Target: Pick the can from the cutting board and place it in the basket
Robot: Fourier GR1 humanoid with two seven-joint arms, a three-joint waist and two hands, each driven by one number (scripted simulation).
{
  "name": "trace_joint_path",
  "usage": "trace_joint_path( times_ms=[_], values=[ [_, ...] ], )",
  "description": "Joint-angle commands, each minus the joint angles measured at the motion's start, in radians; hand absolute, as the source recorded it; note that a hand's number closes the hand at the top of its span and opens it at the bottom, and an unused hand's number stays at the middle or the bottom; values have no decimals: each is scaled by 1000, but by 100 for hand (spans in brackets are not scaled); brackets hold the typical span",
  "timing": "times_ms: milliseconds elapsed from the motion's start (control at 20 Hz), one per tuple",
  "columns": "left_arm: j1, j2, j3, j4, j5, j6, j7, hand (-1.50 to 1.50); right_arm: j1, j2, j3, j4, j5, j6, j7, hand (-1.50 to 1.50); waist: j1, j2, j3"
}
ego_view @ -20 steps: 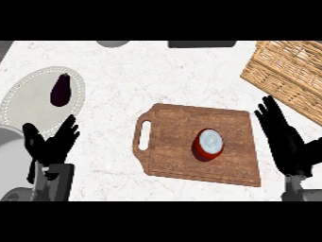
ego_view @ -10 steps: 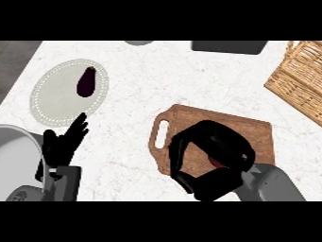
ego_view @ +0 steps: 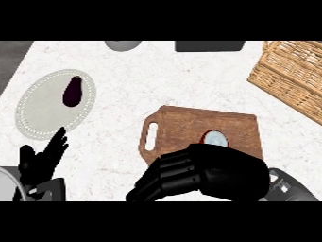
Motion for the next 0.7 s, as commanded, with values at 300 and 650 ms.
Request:
trace_joint_path(
  times_ms=[300, 650],
  values=[
    [-5, -15, -27, 24, 14, 13, 85, 0, -360, -296, -287, -5, 104, 182, 38, -150, -4, 21, -34],
    [1, -11, -35, 20, 14, 0, 81, 0, -551, -509, -329, 141, 21, 516, -16, -150, 4, 22, -34]
  ],
)
